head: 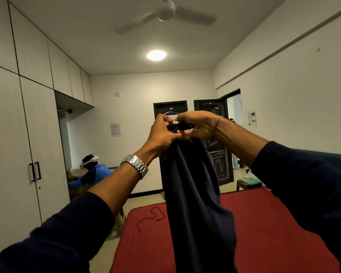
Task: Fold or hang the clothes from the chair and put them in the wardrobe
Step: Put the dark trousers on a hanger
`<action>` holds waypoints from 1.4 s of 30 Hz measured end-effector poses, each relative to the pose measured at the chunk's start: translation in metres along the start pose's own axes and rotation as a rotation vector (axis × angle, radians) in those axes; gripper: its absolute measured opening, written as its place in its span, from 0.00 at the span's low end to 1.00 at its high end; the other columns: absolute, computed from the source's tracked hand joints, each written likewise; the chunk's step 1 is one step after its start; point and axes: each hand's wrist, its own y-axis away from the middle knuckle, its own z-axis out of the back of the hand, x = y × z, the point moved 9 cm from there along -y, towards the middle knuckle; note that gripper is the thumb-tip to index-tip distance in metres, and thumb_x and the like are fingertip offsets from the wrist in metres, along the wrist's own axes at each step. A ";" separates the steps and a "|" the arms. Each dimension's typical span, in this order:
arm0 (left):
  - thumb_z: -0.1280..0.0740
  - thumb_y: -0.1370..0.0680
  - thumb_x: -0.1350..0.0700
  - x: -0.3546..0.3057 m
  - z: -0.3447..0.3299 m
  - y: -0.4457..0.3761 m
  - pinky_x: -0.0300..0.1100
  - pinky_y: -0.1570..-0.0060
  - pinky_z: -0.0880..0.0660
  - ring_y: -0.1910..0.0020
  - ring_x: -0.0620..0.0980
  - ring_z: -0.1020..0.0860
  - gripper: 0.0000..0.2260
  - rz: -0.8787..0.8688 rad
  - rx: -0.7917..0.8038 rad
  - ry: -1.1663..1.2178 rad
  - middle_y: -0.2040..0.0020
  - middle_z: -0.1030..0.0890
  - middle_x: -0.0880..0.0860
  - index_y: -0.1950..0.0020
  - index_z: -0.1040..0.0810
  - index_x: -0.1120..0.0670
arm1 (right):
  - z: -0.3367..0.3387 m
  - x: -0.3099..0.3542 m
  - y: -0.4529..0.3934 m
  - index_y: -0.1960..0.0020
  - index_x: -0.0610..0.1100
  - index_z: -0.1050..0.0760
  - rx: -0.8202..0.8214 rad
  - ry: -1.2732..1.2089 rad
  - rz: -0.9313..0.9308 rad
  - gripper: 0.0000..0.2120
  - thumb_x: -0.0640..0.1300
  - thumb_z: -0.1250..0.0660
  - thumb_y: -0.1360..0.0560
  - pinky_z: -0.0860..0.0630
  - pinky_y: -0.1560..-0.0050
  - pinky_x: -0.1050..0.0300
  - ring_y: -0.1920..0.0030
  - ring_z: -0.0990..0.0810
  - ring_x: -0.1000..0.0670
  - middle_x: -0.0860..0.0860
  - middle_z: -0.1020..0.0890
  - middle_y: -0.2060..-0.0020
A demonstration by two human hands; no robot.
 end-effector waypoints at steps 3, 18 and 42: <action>0.17 0.37 0.59 0.008 0.012 -0.006 0.55 0.46 0.19 0.46 0.58 0.18 0.28 0.061 0.004 0.059 0.46 0.19 0.60 0.43 0.28 0.55 | 0.016 0.000 0.007 0.43 0.43 0.28 0.063 -0.041 0.062 0.11 0.49 0.33 0.19 0.17 0.47 0.48 0.49 0.14 0.44 0.43 0.22 0.47; 0.30 0.26 0.72 0.001 0.062 0.008 0.52 0.41 0.21 0.40 0.62 0.21 0.18 0.105 0.107 0.121 0.39 0.23 0.64 0.40 0.29 0.58 | 0.048 -0.051 -0.019 0.34 0.42 0.24 -0.034 -0.067 0.492 0.18 0.45 0.29 0.22 0.18 0.49 0.55 0.43 0.16 0.46 0.45 0.16 0.43; 0.24 0.44 0.25 -0.062 0.039 -0.022 0.46 0.66 0.34 0.68 0.48 0.30 0.39 -0.152 0.162 -0.650 0.67 0.27 0.53 0.59 0.24 0.61 | 0.061 -0.217 0.058 0.31 0.42 0.30 0.407 0.451 -0.430 0.49 0.80 0.51 0.33 0.23 0.40 0.36 0.44 0.16 0.37 0.36 0.16 0.46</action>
